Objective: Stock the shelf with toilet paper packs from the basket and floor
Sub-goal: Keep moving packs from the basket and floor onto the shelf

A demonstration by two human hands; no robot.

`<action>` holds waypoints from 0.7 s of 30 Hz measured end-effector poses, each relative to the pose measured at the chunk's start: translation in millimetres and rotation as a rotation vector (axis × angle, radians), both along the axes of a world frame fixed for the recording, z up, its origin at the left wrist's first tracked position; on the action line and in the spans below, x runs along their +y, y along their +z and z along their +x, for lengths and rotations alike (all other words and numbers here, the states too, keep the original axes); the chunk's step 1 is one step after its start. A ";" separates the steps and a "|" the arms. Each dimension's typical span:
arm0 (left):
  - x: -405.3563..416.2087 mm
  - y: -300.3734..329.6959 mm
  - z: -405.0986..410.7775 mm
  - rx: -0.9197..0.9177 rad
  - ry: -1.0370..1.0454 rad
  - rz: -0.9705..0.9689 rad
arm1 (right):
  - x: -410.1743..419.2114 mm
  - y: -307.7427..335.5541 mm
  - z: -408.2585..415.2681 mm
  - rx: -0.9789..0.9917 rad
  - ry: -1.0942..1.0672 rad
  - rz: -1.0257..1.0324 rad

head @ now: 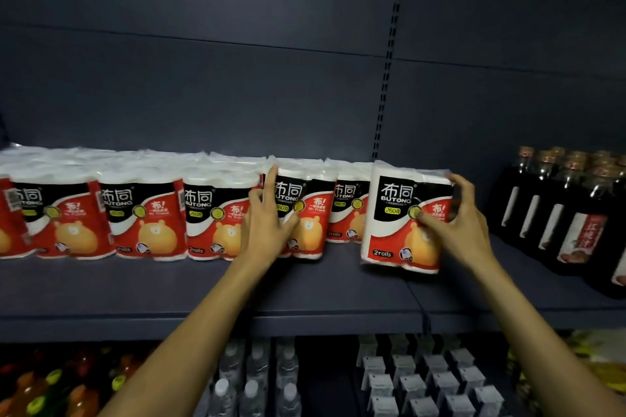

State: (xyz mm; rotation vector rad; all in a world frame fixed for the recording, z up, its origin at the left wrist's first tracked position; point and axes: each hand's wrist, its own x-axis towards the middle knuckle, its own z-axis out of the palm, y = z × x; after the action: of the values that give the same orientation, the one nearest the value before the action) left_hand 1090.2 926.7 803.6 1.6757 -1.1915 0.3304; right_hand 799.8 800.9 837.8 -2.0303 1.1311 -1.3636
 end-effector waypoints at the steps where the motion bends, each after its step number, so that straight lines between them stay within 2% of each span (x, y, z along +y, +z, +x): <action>1: -2.3 -2.2 -2.1 -0.012 0.017 0.008 | -4.5 -1.1 -0.1 0.001 0.012 -0.003; 16: -19.6 -2.6 -10.5 -0.166 0.363 0.247 | -33.8 -22.7 21.2 -0.018 0.105 0.008; 21: -18.1 -0.3 -7.8 -0.177 0.366 0.295 | -31.9 -25.9 21.6 -0.008 0.115 0.016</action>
State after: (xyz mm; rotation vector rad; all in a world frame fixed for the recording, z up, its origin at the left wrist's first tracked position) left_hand 1082.3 908.7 803.4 2.1656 -1.0954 0.5600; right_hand 821.4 769.1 812.0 -2.0434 1.0024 -1.3011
